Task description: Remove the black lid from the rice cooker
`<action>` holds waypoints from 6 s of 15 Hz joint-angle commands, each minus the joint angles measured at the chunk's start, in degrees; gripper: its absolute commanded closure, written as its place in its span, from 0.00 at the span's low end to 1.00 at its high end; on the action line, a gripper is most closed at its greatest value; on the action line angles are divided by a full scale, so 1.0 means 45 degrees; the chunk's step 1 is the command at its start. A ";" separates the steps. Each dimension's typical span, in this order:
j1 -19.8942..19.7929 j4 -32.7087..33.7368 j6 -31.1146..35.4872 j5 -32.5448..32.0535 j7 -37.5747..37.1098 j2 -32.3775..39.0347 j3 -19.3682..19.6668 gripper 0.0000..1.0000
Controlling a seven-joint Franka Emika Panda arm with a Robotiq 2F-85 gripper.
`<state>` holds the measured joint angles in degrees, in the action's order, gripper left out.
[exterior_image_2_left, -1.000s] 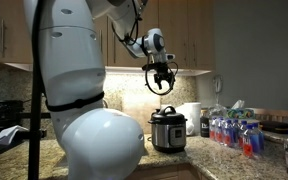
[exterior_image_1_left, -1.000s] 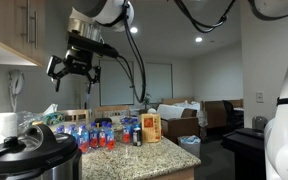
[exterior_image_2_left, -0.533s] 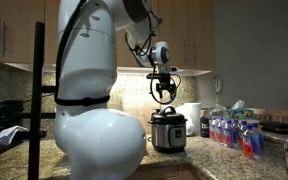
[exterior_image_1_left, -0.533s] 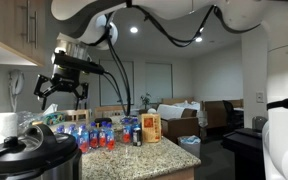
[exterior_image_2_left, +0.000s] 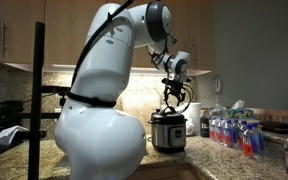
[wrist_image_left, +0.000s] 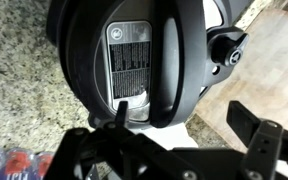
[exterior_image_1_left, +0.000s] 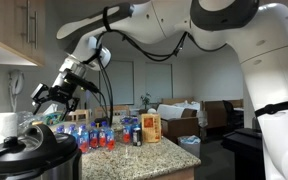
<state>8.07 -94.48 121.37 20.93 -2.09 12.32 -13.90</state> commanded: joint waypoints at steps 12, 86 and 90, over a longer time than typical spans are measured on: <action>-0.0716 0.2397 -0.3676 0.6236 0.4425 0.3126 -0.0140 0.00; -0.1591 0.4224 -0.4609 0.6508 0.1435 0.3318 0.2236 0.96; -0.1617 0.4195 -0.4595 0.6399 0.1448 0.3570 0.2242 0.94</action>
<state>1.44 -75.72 100.63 50.15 4.65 28.35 -2.96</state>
